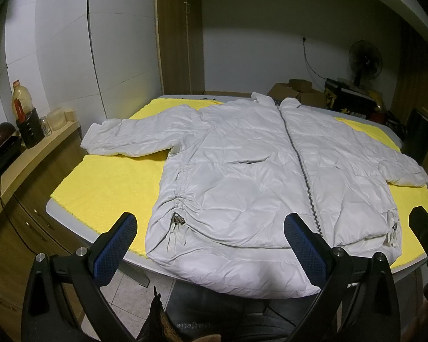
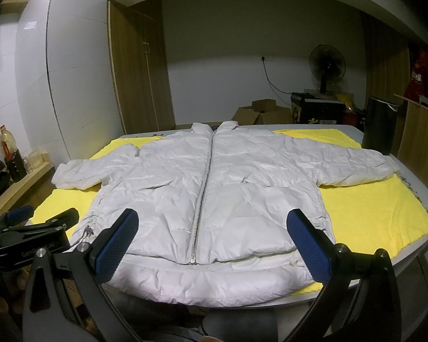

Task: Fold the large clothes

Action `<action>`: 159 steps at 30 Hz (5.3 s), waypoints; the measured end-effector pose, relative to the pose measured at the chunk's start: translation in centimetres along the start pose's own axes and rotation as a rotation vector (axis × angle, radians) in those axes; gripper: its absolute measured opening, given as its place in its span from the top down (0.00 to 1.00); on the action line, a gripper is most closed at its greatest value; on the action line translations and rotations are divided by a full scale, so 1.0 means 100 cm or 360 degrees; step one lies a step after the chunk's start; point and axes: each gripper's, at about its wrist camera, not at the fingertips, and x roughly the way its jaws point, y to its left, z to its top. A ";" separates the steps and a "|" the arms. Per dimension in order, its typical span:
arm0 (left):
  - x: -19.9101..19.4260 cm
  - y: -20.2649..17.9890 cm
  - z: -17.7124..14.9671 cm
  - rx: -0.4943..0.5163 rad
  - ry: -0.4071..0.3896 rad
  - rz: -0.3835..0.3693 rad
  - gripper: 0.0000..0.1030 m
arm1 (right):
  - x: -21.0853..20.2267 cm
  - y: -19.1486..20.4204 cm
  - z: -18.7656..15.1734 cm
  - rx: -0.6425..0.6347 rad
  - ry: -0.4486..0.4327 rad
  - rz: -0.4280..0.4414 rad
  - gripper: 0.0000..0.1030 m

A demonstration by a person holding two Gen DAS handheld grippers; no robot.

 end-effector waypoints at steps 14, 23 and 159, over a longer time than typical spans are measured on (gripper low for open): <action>-0.002 -0.001 0.000 -0.0006 0.0008 0.0002 0.00 | 0.003 -0.004 -0.006 -0.0008 0.0026 -0.0009 0.00; 0.000 0.003 0.003 -0.0012 0.0024 0.0003 0.00 | 0.003 -0.004 -0.005 -0.0008 0.0031 -0.0011 0.00; 0.308 0.290 0.227 -0.0613 -0.0041 0.0076 0.94 | 0.494 0.290 0.070 -0.0726 0.1016 -0.0139 0.00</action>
